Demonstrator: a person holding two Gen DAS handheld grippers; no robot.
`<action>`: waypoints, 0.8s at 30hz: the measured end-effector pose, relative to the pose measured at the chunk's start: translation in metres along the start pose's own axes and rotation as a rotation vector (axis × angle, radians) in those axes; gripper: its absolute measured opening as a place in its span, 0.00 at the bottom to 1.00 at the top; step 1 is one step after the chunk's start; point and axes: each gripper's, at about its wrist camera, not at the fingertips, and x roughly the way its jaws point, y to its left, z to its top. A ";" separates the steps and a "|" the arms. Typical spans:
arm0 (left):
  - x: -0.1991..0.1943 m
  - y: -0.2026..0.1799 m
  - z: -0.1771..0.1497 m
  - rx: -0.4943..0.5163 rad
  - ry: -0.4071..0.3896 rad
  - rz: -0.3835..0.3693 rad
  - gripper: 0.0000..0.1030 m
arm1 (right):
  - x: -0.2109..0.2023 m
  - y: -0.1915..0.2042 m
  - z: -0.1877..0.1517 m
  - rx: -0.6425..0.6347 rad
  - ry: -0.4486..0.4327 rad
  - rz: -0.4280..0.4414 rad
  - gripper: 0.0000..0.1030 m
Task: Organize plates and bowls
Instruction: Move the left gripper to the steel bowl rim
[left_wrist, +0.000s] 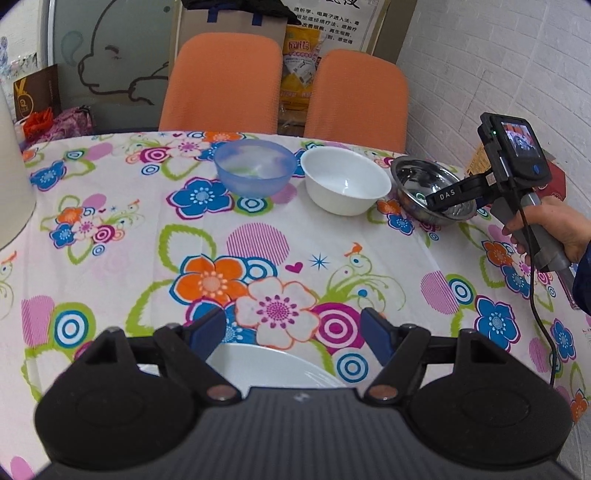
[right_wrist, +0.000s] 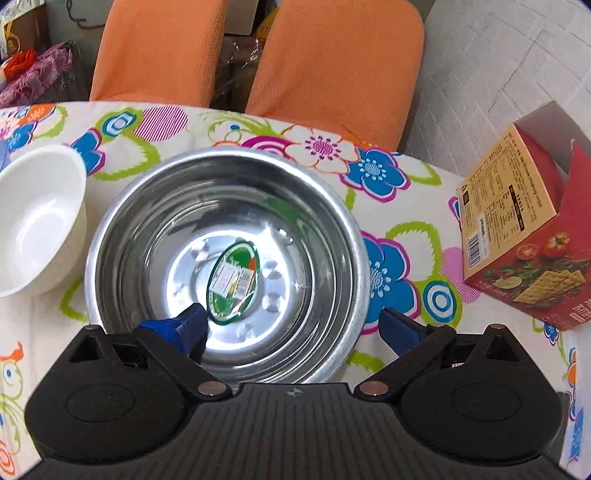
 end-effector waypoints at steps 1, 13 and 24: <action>-0.001 0.000 -0.001 -0.001 0.000 -0.005 0.71 | -0.002 0.001 -0.001 -0.011 0.015 0.001 0.85; -0.014 -0.016 0.001 0.028 -0.030 -0.058 0.71 | -0.045 -0.009 -0.044 -0.003 0.025 0.151 0.85; 0.094 -0.070 0.089 -0.139 0.124 -0.156 0.71 | -0.047 -0.027 -0.073 0.115 -0.238 0.174 0.85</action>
